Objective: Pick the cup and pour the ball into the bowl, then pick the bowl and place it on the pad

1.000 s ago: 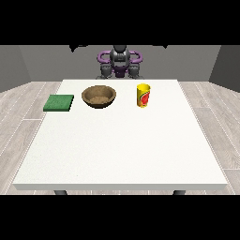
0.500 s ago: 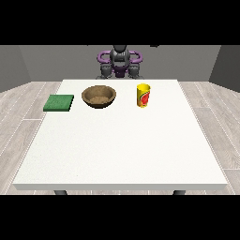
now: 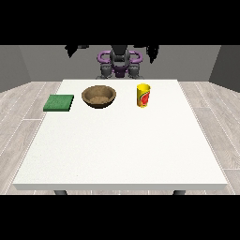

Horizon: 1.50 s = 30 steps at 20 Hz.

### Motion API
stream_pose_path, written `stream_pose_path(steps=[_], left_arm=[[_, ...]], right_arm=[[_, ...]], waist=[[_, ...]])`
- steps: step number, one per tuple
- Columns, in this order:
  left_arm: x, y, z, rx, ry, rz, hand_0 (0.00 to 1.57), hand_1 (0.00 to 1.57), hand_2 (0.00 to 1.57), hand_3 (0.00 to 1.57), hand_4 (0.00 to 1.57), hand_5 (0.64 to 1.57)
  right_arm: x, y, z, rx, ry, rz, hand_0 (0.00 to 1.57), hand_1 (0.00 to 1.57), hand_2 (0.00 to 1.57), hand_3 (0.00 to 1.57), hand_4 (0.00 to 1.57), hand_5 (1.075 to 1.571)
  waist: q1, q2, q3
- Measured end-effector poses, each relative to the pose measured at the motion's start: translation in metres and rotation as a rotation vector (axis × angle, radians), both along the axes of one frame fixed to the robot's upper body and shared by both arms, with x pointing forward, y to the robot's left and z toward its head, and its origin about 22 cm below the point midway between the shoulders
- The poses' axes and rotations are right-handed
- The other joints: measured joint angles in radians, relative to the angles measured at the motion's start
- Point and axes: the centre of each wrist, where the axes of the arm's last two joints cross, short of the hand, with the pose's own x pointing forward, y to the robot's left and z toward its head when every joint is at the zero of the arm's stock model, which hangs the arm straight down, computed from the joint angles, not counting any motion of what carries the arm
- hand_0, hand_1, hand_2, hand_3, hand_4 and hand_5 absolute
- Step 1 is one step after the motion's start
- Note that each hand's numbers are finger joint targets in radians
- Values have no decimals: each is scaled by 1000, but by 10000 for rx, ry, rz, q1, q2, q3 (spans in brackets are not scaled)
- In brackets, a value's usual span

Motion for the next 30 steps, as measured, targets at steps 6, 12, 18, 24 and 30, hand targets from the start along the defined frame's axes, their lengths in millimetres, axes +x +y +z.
stream_pose_path(steps=[6,12,18,24,30], left_arm=[[19,22,-29,432,-968,388,0,0,0,0,360,1483],[26,37,-78,677,-583,338,0,0,0,0,0,1442],[42,45,-103,772,-237,172,0,0,0,0,169,1422],[49,47,-131,689,-10,328,0,0,0,0,253,1445],[56,56,-147,872,-343,855,1151,1151,1571,1571,1309,1475]], right_arm=[[9,-10,1,17,-1123,217,0,0,0,0,681,1551],[11,-36,-2,-86,-1065,327,0,0,0,0,662,1558],[16,-52,-20,-94,-881,223,0,0,0,0,667,1562],[19,-65,-28,-175,-916,306,0,0,0,0,671,1562],[26,-74,-13,-129,-1376,524,0,0,0,121,650,1568]], waist=[[-285,1379,0],[-463,1466,-3],[-440,1330,-1],[-566,1406,-2],[-896,1905,-3]])
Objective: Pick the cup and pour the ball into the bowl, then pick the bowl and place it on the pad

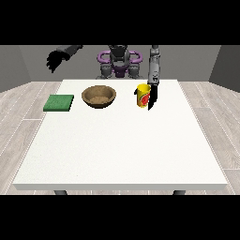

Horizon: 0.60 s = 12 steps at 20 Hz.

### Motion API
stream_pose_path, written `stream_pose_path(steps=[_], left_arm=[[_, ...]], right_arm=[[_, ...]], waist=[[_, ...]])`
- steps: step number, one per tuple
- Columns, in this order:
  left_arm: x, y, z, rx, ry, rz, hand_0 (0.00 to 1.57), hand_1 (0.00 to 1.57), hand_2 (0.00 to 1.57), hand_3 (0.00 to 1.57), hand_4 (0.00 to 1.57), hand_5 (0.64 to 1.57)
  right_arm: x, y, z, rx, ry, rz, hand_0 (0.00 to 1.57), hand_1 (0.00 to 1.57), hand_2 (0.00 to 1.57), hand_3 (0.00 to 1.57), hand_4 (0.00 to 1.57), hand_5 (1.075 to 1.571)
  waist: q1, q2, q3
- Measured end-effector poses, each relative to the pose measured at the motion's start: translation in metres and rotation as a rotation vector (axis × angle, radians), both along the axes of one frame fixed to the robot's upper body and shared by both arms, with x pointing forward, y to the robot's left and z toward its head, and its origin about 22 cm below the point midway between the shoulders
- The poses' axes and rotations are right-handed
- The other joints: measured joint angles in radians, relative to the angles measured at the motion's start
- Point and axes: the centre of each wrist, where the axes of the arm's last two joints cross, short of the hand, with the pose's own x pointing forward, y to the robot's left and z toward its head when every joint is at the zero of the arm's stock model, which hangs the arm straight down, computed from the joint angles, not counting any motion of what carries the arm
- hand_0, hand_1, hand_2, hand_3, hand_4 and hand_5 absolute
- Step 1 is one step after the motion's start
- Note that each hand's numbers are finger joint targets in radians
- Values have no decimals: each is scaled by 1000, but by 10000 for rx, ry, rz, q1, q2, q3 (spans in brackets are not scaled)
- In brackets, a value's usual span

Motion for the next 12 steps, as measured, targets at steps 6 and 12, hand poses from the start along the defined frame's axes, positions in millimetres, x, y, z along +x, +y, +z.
stream_pose_path(steps=[6,12], left_arm=[[0,12,-8,1276,-544,1261,1284,1284,1571,1571,1381,1449],[11,-7,-1,2465,406,1193,1269,1269,1571,1571,1413,1430]], right_arm=[[-2,-15,27,-67,-316,382,0,0,0,166,637,1566],[1,-49,17,98,669,-44,0,0,0,311,642,1566]], waist=[[-601,238,48],[-302,-756,28]])
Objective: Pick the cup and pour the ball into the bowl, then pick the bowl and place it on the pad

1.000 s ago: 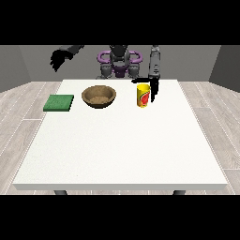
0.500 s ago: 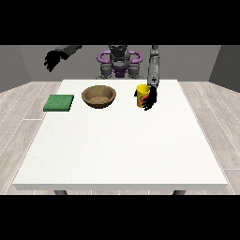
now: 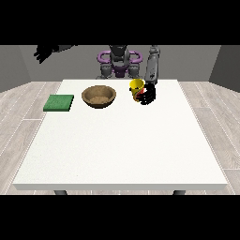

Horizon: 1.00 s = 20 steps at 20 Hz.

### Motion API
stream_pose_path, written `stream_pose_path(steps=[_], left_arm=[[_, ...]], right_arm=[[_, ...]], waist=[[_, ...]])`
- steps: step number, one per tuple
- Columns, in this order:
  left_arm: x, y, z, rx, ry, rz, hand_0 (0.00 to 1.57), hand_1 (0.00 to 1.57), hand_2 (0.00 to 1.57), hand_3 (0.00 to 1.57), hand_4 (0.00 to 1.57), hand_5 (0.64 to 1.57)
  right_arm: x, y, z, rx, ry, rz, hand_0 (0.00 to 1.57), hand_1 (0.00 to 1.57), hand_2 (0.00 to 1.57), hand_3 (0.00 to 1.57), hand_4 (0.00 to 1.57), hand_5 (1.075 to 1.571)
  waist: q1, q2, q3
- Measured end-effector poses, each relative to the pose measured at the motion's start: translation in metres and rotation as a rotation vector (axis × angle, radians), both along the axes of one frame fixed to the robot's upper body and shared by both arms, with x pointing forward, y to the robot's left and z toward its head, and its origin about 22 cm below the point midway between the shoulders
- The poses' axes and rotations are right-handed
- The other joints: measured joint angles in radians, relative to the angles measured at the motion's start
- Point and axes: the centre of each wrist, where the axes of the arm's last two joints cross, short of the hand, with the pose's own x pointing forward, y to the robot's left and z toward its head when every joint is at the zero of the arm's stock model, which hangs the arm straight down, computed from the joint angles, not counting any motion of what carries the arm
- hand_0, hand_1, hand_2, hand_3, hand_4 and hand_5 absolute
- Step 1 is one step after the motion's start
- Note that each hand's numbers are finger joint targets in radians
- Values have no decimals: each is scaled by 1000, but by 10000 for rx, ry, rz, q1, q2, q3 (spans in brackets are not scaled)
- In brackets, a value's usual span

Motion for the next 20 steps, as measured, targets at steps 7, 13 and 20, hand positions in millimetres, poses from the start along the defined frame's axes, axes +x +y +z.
stream_pose_path(steps=[7,13,20], left_arm=[[21,-51,21,3484,458,-19,1362,1362,1571,1571,1448,1533],[32,-71,26,7614,813,10,1359,1359,1571,1571,1466,1531],[42,-139,47,10035,1244,-368,1334,1334,1571,1571,1475,1535]], right_arm=[[3,-15,-25,146,1219,-231,0,0,0,174,643,1562],[5,-16,-42,255,1813,-147,0,0,0,0,681,1559],[-2,-47,-62,452,2437,-528,0,0,0,123,699,1561]], waist=[[169,-1153,23],[144,-1754,43],[563,-2219,5]])
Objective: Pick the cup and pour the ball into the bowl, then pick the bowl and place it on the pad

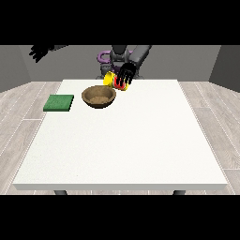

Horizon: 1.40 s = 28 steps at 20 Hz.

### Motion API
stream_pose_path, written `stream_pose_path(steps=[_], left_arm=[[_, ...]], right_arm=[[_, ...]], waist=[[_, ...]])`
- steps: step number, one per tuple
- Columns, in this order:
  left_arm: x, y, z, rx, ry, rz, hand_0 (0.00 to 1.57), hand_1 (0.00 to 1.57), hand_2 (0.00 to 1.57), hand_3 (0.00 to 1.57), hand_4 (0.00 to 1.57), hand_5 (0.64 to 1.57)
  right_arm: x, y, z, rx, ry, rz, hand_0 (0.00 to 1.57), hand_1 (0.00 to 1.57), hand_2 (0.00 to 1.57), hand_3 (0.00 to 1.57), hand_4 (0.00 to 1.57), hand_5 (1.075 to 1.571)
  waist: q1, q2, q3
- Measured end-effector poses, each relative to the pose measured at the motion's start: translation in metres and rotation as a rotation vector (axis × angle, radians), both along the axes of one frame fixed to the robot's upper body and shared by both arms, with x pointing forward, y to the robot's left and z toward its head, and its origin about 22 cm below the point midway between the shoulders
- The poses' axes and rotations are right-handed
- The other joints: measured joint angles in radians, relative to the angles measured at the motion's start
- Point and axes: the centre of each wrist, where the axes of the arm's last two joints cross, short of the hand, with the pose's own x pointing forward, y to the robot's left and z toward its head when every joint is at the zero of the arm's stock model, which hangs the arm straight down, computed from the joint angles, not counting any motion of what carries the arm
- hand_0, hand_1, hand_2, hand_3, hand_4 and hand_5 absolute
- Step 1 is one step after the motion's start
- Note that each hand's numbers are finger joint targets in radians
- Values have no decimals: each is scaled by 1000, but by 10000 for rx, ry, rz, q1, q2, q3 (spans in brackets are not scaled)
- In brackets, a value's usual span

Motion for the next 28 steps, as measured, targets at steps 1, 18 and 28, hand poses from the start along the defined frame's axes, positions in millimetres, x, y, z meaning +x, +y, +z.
stream_pose_path(steps=[1,18,28], left_arm=[[0,-8,3,322,-21,20,1311,1311,1571,1571,1470,1529],[-9,-83,47,6729,-871,-90,167,167,1194,1571,1134,1570],[-4,-58,73,4234,-630,-183,1040,1040,1508,1149,1316,1562]], right_arm=[[4,3,0,29,-5,71,0,0,0,172,699,1560],[27,22,-16,207,42,471,0,0,0,271,691,1548],[19,22,-24,178,615,-232,0,0,0,178,737,1553]], waist=[[-53,-6,-1],[-446,-117,-22],[394,-672,-47]])
